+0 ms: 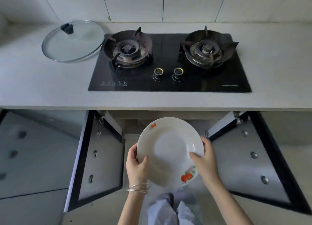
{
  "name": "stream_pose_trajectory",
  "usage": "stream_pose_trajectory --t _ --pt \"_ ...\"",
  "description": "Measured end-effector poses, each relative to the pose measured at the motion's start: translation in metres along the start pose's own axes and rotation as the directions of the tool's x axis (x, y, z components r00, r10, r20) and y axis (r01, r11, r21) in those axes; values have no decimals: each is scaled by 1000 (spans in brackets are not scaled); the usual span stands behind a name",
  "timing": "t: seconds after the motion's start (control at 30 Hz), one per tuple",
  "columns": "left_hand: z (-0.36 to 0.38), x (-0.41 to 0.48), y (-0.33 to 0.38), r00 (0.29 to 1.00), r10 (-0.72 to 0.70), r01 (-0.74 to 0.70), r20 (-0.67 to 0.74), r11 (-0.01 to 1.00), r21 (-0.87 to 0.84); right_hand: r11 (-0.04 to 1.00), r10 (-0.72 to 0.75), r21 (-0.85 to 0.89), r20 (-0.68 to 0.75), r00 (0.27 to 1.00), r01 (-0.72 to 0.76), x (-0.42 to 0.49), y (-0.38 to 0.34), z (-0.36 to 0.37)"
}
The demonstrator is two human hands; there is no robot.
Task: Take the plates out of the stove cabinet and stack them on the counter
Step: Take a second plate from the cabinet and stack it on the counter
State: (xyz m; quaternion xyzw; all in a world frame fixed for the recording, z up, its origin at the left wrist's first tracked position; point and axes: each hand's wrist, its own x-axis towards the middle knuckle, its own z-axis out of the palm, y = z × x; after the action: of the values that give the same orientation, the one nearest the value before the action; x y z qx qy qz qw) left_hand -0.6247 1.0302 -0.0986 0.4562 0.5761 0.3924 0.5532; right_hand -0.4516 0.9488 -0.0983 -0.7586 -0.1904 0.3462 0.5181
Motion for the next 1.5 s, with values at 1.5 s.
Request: stream_pose_trajectory --t 1.5 --pt "505 -401 72 782 186 -189 595 980 -57 940 -14 267 -590 807 211 -72 25 -643"
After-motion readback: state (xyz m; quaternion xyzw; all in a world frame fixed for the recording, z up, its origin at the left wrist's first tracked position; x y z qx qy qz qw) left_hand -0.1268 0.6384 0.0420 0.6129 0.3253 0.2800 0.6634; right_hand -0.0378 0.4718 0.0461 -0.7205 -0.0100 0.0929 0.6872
